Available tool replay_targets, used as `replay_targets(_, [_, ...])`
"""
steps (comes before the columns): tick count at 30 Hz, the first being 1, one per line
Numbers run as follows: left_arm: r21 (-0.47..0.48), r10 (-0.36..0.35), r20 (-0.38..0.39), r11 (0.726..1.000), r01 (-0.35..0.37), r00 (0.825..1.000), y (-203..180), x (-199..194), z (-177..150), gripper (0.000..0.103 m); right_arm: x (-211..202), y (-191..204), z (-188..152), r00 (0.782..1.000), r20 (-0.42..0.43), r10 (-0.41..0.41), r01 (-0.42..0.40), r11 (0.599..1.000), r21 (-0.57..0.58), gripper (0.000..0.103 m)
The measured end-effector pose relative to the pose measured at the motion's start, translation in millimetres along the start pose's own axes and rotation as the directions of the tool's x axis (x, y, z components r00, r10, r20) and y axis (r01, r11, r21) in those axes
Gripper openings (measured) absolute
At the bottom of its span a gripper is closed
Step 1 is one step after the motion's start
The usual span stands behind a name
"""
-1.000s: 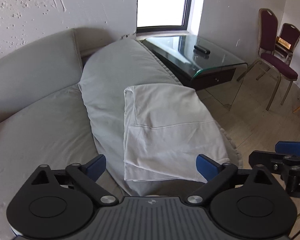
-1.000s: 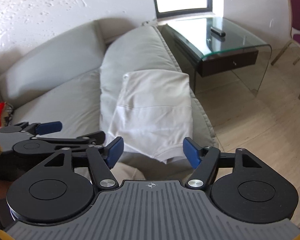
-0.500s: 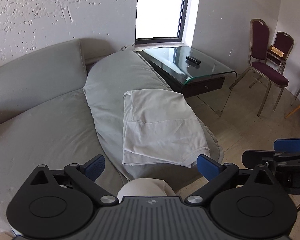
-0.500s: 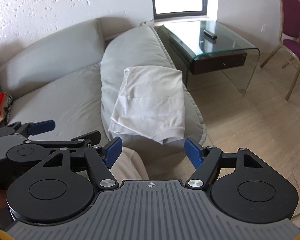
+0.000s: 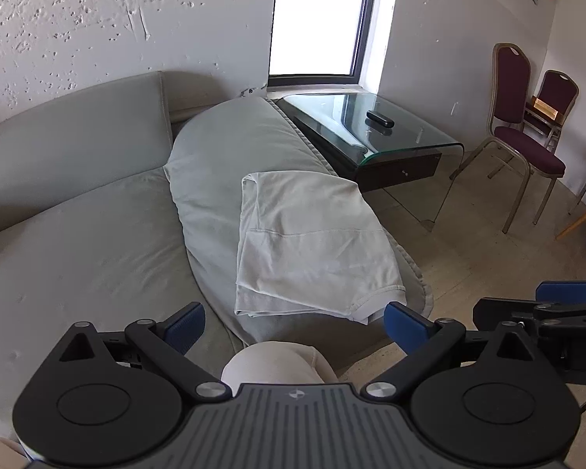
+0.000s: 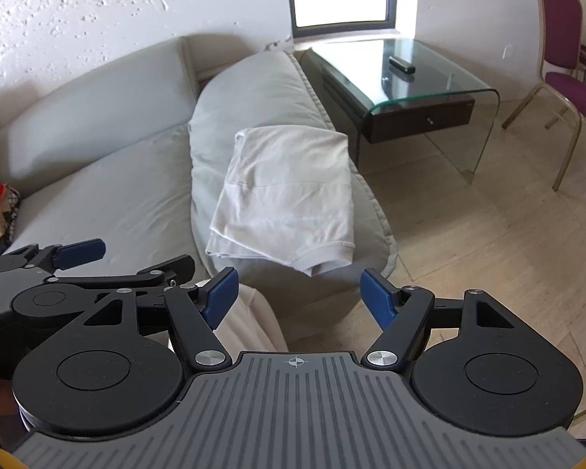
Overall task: Fold clothes
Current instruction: 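Open both tools and withdraw from the placed shirt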
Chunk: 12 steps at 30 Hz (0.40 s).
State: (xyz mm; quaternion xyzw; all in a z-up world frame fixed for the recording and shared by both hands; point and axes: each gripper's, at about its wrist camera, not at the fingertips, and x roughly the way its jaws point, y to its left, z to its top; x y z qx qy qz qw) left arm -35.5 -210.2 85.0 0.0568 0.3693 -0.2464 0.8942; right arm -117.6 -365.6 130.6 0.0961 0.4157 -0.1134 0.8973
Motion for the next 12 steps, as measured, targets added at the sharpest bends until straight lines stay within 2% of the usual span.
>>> replay_targets(12, [0.018,-0.030,-0.005,0.999,0.030,1.000,-4.3,5.9,0.9,0.098,1.9,-5.8,-1.1,1.000,-0.003,0.001,-0.001,1.000,0.024,0.074])
